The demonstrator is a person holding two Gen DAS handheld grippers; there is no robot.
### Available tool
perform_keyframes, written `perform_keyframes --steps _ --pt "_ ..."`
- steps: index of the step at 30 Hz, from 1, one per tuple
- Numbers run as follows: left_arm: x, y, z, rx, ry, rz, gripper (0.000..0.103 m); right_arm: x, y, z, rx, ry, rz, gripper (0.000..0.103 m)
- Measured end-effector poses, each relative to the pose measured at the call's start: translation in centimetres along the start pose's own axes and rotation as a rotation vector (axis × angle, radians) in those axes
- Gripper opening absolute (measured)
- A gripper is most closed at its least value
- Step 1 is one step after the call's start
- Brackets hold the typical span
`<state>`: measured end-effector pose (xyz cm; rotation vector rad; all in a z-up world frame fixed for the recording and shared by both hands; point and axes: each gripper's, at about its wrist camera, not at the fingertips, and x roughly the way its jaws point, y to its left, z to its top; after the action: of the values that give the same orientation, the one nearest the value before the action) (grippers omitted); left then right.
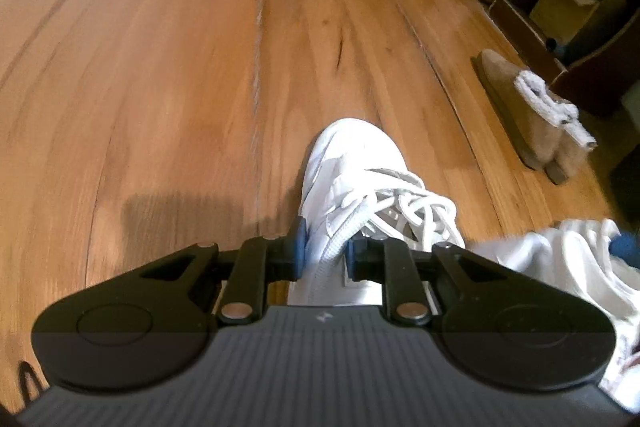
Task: Organize scattered shoes
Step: 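Lift the lace-up sneaker with the left gripper toward the right gripper, then grasp the sneaker with the right gripper while the left gripper opens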
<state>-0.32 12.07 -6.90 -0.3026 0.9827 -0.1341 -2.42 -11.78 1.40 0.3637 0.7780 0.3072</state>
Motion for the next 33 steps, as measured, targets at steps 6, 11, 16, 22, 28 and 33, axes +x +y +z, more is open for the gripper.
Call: perform_keyframes --steps 6,11,16,22,28,33 --pt "-4.2 0.4 -3.7 0.0 -0.042 -0.01 0.018 -2.3 3.7 -1.0 -0.099 0.016 0.078 0.092" --pt "-5.2 1.4 -5.7 -0.017 0.072 -0.097 0.034 -4.2 6.5 -2.1 -0.218 0.022 0.138 0.092" --pt "-8.6 2.7 -7.7 -0.027 0.136 -0.167 0.074 -4.8 6.9 -4.9 -0.385 0.04 0.232 0.092" --pt "-9.6 3.7 -10.8 -0.009 0.277 -0.068 0.075 -2.5 7.0 -7.3 -0.579 0.141 0.266 0.063" --pt "-9.6 5.5 -12.1 -0.082 0.318 -0.047 0.075 0.0 8.1 -9.0 -0.789 0.249 0.248 0.051" --pt "-10.0 5.0 -12.2 -0.033 0.31 -0.015 0.075 1.6 9.4 -9.6 -0.931 0.307 0.19 0.049"
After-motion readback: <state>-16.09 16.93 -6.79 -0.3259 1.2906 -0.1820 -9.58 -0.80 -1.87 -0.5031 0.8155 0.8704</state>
